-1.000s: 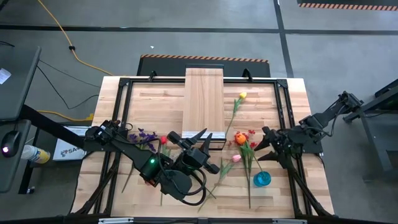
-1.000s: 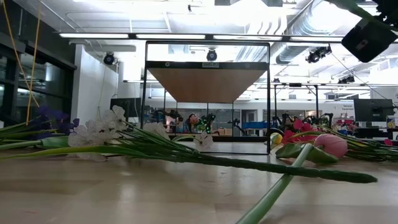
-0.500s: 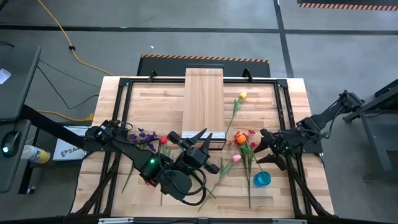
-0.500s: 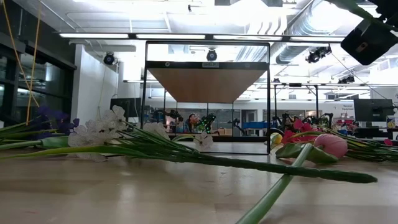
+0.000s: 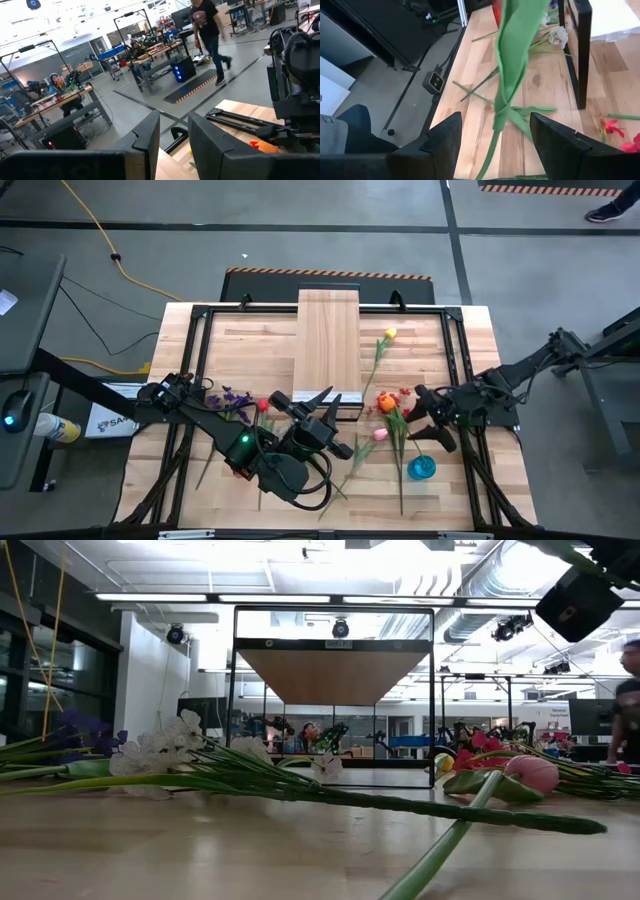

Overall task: Pick and place flowers into a vace then onto a shelf
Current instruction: Put the orange tulip into the blue vase

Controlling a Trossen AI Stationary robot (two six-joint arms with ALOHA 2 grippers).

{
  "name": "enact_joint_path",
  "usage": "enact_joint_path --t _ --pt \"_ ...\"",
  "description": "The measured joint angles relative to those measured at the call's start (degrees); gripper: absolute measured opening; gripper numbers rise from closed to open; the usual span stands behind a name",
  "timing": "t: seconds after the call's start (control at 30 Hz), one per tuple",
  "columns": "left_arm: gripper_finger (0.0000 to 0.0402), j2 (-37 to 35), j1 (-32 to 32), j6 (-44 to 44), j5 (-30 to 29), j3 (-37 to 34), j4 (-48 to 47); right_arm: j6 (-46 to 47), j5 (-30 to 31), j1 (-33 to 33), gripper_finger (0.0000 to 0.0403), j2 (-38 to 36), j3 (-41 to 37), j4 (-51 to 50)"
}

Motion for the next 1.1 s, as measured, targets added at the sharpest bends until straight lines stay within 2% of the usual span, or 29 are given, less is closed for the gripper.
enact_joint_path --t 0.3,1.1 --pt "0.0134 0.00 0.00 0.04 0.00 0.00 -0.02 -0.02 -1.32 -2.06 0.0204 0.01 -0.02 0.00" --pt "0.0134 0.00 0.00 0.17 0.00 0.00 -0.02 -1.60 -2.25 -2.39 0.0037 -0.04 -0.04 0.00"
